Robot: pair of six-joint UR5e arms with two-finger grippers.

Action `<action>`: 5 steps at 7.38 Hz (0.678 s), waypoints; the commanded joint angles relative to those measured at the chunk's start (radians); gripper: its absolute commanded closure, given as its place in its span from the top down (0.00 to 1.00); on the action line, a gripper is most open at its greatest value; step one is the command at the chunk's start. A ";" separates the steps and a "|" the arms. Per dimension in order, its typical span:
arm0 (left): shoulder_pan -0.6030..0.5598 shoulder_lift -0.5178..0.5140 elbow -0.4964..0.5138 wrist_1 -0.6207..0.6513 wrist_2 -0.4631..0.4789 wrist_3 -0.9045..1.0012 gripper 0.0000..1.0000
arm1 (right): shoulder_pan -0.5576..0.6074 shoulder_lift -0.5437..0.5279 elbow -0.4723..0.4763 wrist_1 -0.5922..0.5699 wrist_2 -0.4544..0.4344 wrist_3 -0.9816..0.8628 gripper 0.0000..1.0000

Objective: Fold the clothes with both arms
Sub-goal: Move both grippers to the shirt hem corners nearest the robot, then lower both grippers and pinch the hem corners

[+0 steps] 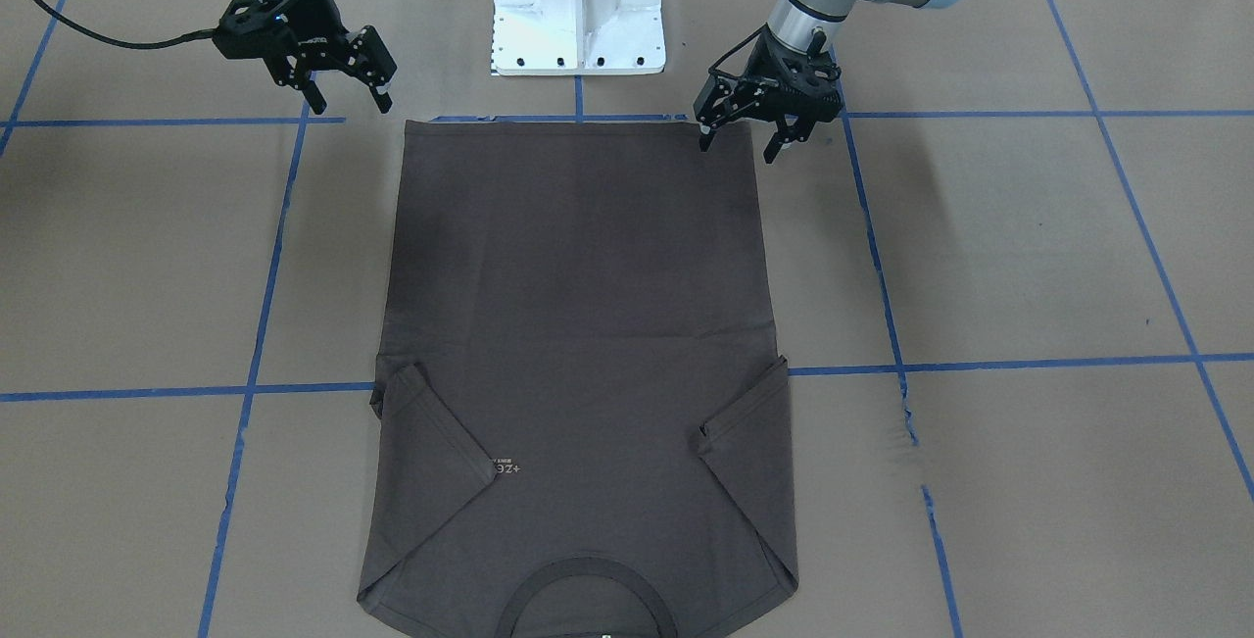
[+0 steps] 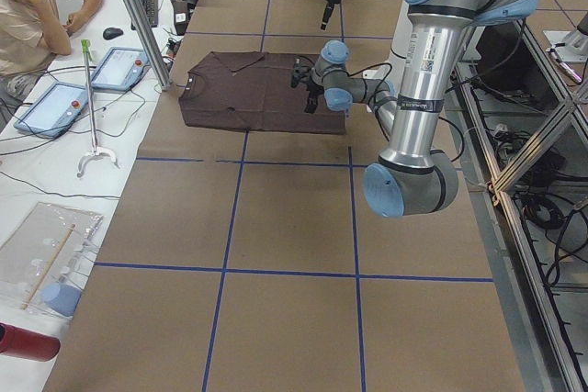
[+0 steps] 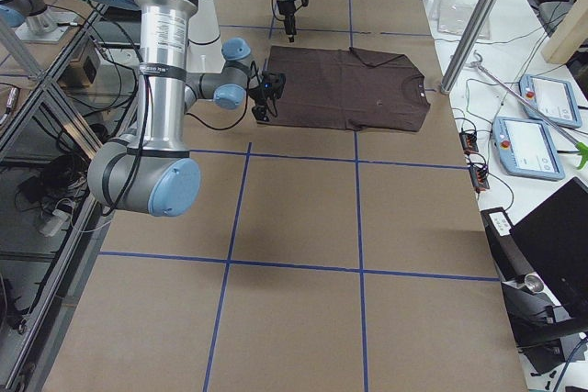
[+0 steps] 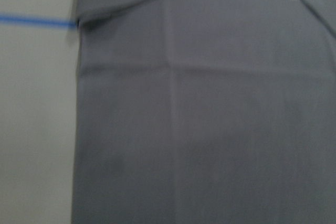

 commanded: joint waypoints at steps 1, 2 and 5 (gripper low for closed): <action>0.080 0.051 0.002 0.006 0.039 -0.076 0.66 | -0.013 -0.001 0.001 0.000 -0.011 0.006 1.00; 0.100 0.056 0.002 0.006 0.044 -0.093 0.63 | -0.013 -0.001 0.001 0.000 -0.012 0.006 1.00; 0.146 0.065 0.008 0.007 0.046 -0.136 0.61 | -0.015 -0.001 0.001 0.000 -0.014 0.006 1.00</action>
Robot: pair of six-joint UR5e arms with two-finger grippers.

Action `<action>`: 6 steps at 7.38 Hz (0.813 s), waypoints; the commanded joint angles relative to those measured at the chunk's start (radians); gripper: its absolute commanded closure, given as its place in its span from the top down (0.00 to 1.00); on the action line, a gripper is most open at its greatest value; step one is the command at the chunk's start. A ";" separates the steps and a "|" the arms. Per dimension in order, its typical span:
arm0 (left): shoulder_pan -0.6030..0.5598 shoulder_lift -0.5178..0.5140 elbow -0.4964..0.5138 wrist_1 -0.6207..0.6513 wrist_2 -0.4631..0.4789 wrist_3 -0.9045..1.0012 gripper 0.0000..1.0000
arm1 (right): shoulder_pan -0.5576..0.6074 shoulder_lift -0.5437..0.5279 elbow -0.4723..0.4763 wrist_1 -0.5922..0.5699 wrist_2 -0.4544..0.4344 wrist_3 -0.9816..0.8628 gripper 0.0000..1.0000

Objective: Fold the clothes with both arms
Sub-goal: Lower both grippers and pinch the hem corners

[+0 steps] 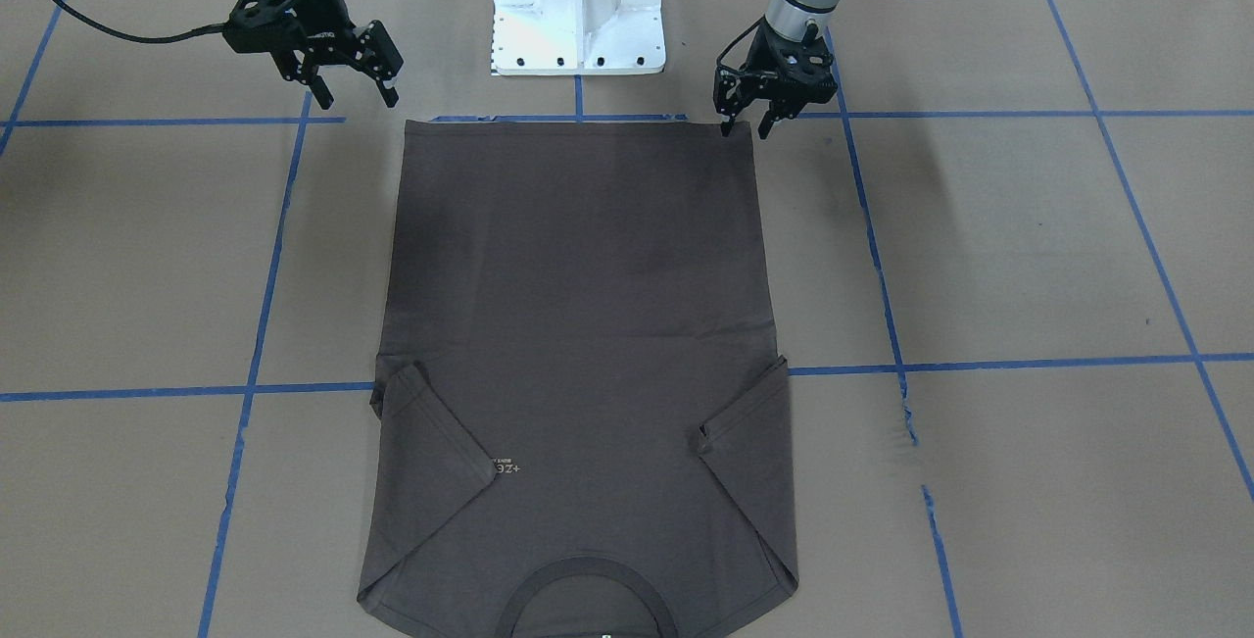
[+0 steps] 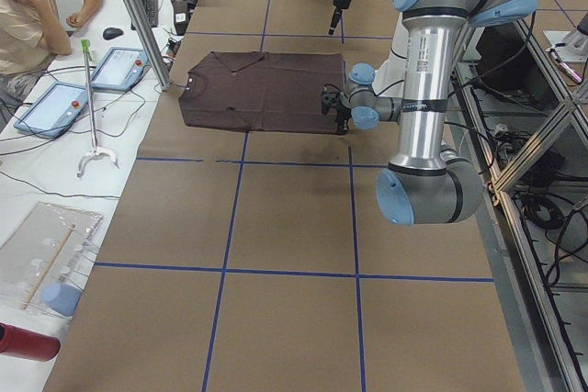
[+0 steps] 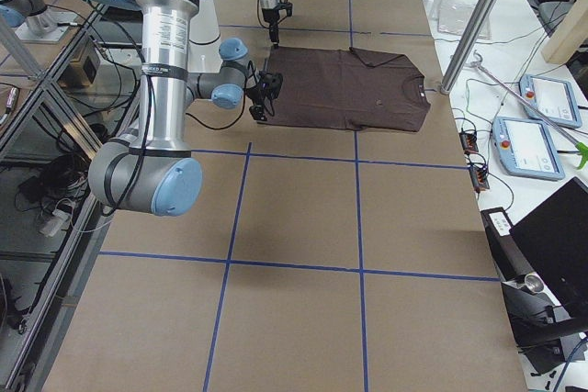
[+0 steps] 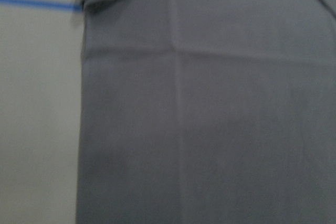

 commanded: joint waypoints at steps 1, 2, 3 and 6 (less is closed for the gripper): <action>0.018 0.006 0.001 0.001 0.002 -0.018 0.58 | 0.000 0.000 0.000 0.000 -0.001 0.000 1.00; 0.021 0.005 0.003 0.001 0.002 -0.030 0.48 | 0.000 0.000 0.000 0.000 -0.001 0.000 1.00; 0.024 0.005 0.001 0.001 0.002 -0.047 0.24 | 0.000 0.000 0.000 0.000 -0.001 0.000 1.00; 0.024 0.005 0.003 0.002 0.003 -0.057 0.00 | 0.000 0.000 0.000 0.000 -0.001 0.000 1.00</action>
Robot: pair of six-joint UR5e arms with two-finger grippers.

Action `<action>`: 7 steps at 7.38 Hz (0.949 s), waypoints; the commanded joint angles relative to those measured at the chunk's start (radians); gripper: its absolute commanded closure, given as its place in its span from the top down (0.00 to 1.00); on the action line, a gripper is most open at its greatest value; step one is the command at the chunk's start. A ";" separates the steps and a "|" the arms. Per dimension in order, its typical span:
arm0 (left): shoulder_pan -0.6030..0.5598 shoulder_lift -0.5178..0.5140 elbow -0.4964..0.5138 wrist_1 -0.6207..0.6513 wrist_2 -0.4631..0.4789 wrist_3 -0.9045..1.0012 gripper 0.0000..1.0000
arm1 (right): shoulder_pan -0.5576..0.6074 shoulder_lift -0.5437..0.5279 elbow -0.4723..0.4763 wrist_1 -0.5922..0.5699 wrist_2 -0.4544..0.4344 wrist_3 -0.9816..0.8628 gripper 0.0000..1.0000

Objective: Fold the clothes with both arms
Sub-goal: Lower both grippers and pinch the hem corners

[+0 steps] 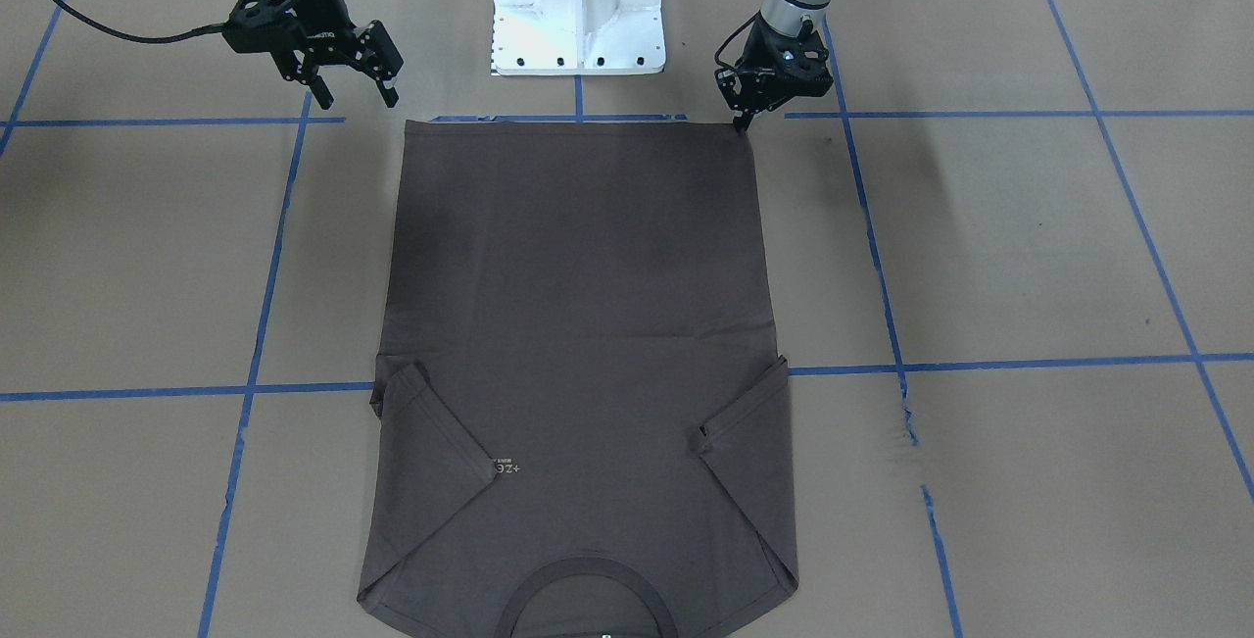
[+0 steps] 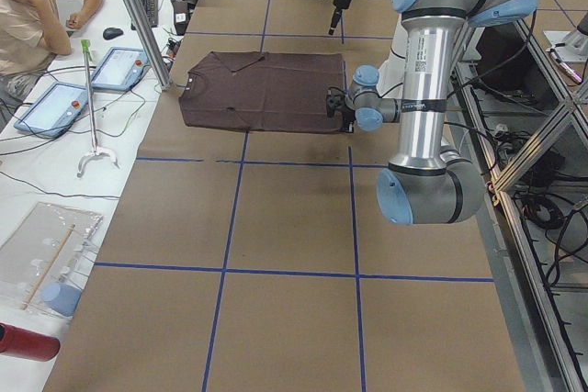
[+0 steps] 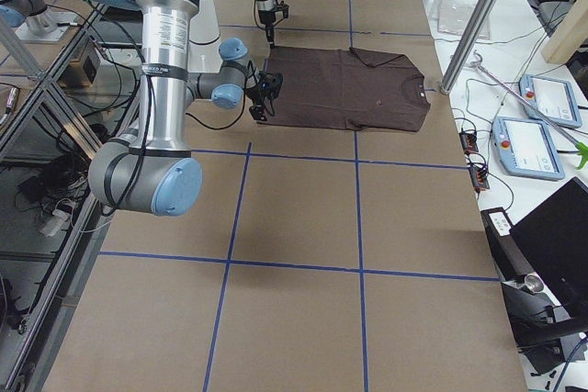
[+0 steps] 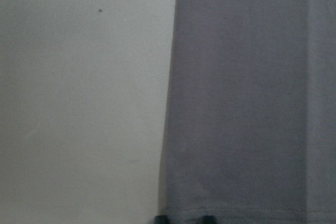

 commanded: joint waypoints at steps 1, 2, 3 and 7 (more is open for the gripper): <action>0.000 -0.002 0.000 0.001 0.001 -0.002 0.00 | -0.002 0.000 0.000 0.000 -0.002 0.002 1.00; 0.000 -0.006 -0.002 0.000 0.001 -0.002 0.00 | -0.011 -0.003 -0.002 0.000 -0.003 0.059 0.91; 0.000 -0.009 -0.008 0.000 0.002 -0.004 0.00 | -0.041 -0.003 -0.003 -0.001 -0.047 0.145 0.80; 0.000 -0.017 -0.010 -0.002 0.053 -0.001 0.00 | -0.170 0.026 -0.072 -0.009 -0.179 0.199 0.81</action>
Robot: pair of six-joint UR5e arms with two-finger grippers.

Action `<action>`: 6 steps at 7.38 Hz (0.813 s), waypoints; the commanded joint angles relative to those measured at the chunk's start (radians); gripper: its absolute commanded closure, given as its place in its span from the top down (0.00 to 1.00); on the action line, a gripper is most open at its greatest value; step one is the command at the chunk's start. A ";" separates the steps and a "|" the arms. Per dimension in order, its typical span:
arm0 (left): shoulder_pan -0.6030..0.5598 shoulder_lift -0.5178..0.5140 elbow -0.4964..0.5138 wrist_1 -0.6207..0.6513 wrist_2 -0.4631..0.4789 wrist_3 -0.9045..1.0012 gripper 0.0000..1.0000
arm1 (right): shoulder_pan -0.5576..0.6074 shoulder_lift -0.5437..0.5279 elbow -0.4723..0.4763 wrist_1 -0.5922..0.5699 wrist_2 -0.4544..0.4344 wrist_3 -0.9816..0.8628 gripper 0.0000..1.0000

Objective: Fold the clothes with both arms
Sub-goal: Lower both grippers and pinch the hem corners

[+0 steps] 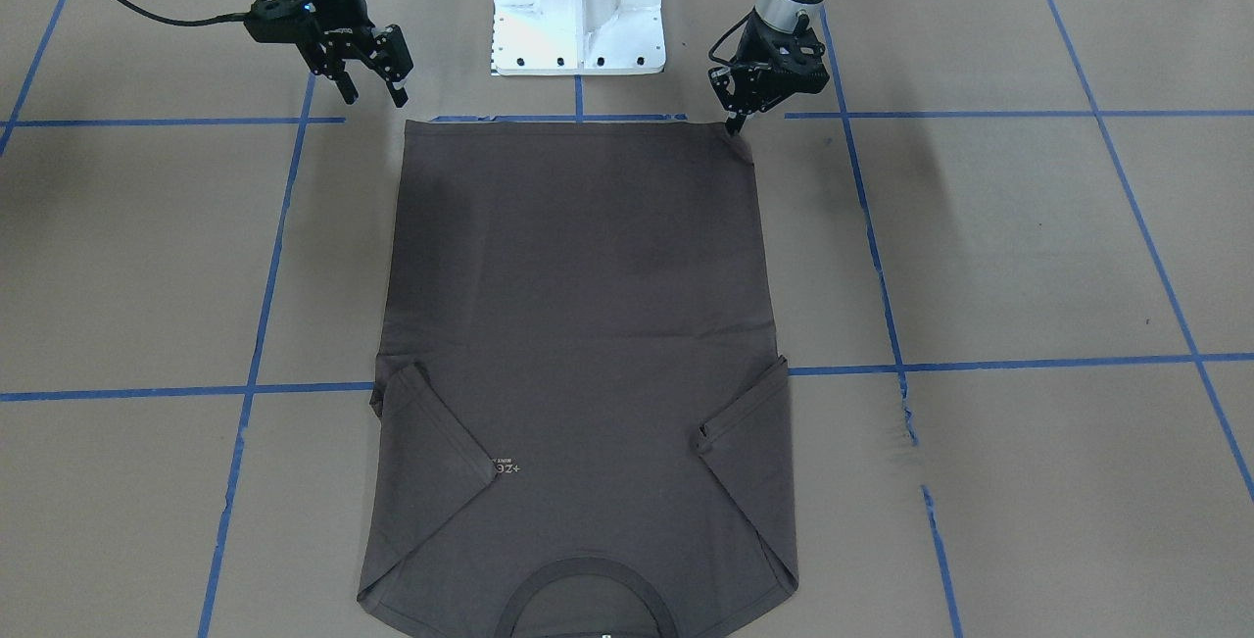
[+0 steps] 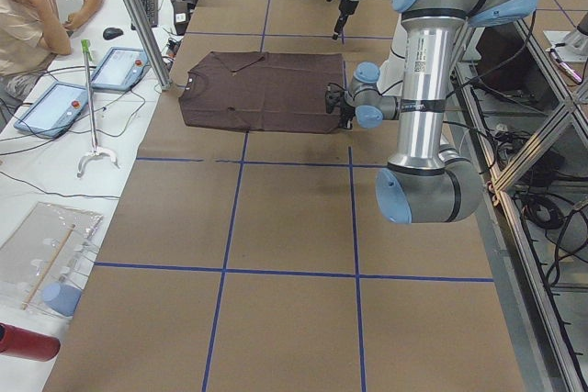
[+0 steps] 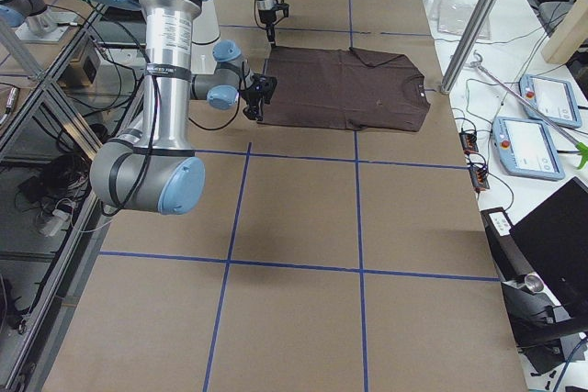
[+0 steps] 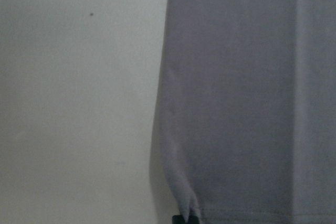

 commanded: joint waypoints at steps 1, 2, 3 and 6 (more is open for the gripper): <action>0.000 0.000 -0.001 0.000 0.038 0.002 0.00 | -0.037 0.045 -0.069 -0.001 -0.055 0.006 0.75; 0.000 -0.002 -0.008 0.001 0.052 0.002 0.00 | -0.046 0.062 -0.093 -0.001 -0.070 0.006 0.68; 0.000 0.000 -0.010 0.001 0.052 0.002 0.00 | -0.060 0.062 -0.098 -0.001 -0.079 0.006 0.64; 0.000 0.000 -0.012 0.001 0.053 0.002 0.00 | -0.089 0.069 -0.115 -0.001 -0.096 0.006 0.54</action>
